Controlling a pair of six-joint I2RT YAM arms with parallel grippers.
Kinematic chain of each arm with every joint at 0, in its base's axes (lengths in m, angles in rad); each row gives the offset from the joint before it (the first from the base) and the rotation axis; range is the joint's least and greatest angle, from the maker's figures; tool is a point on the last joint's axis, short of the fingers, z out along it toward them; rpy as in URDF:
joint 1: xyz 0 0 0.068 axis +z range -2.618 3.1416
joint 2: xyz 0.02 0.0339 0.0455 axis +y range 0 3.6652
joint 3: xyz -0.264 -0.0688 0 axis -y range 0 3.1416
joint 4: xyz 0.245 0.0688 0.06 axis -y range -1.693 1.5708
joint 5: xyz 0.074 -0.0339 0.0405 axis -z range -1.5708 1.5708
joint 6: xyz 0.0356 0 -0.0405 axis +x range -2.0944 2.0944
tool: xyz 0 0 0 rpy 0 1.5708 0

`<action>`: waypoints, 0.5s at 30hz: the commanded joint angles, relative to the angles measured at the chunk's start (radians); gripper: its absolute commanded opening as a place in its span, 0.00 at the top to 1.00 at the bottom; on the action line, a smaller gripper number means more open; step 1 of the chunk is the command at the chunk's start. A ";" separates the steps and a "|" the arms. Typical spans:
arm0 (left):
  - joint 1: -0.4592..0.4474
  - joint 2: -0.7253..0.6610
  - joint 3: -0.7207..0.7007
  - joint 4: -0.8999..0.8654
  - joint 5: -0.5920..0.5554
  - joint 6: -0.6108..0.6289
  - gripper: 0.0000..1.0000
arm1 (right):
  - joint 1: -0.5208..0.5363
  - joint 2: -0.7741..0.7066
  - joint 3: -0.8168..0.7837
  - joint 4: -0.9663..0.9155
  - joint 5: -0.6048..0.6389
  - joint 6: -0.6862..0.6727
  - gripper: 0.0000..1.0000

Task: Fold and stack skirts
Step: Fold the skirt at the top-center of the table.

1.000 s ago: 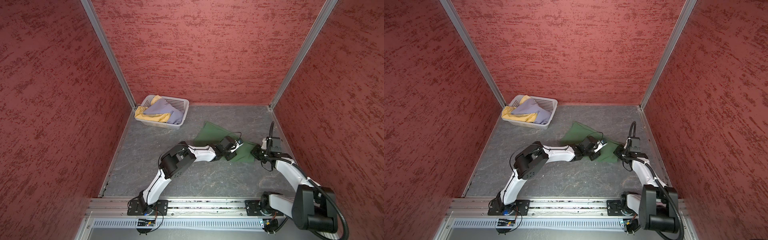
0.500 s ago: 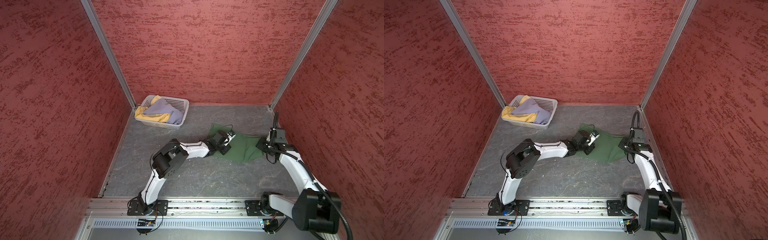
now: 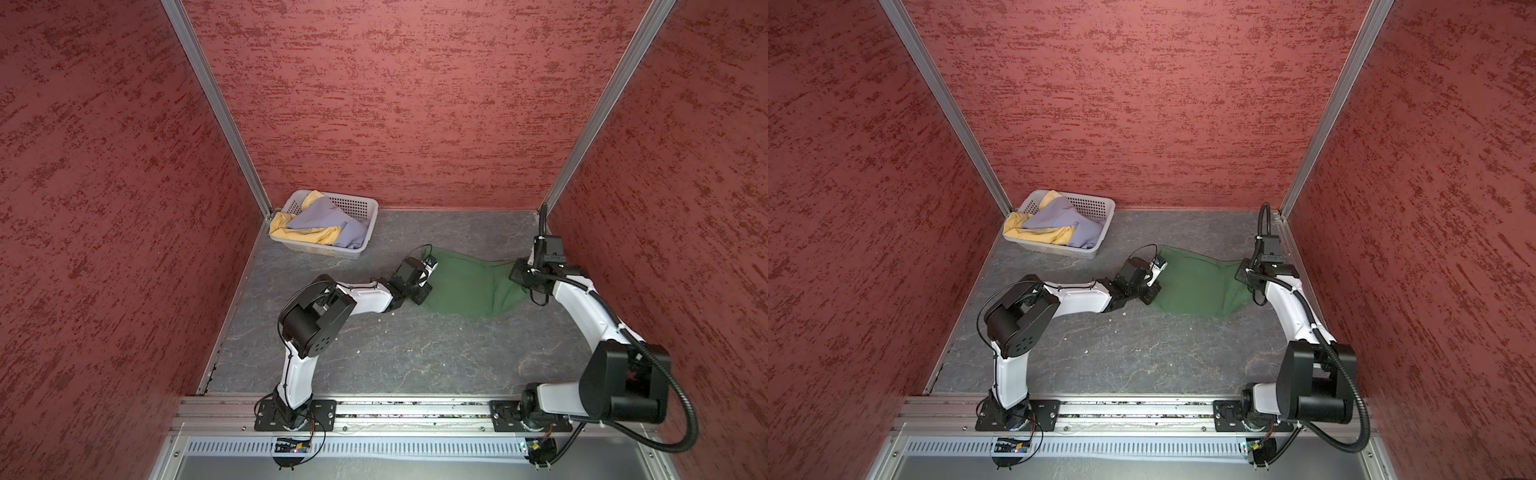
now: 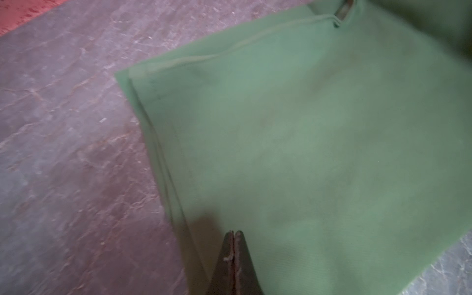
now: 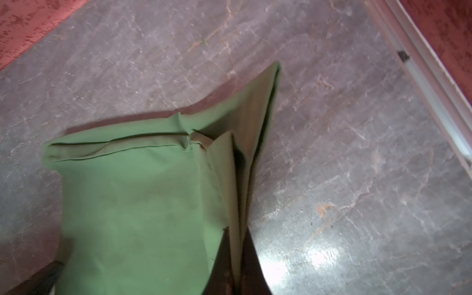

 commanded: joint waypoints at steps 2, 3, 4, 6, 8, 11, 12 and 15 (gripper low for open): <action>-0.024 -0.004 0.018 0.025 -0.029 -0.018 1.00 | 0.022 0.028 0.071 -0.021 0.027 -0.034 1.00; -0.030 -0.013 0.028 0.018 -0.040 -0.016 1.00 | 0.025 0.034 0.077 -0.022 0.027 -0.034 1.00; -0.039 -0.024 0.044 0.006 -0.057 -0.010 1.00 | 0.030 0.040 0.082 -0.023 0.026 -0.035 1.00; -0.063 -0.039 0.076 -0.011 -0.077 0.010 1.00 | 0.038 0.050 0.089 -0.022 0.022 -0.037 1.00; -0.096 -0.037 0.107 -0.017 -0.078 0.033 1.00 | 0.046 0.057 0.095 -0.021 0.014 -0.036 1.00; -0.146 0.002 0.156 -0.014 -0.052 0.051 1.00 | 0.056 0.062 0.106 -0.020 -0.001 -0.037 1.00; -0.160 0.022 0.172 -0.013 -0.038 0.053 1.00 | 0.057 0.062 0.110 -0.021 -0.004 -0.037 1.00; -0.209 0.094 0.224 -0.010 0.013 0.065 1.00 | 0.061 0.086 0.123 -0.028 -0.009 -0.040 1.00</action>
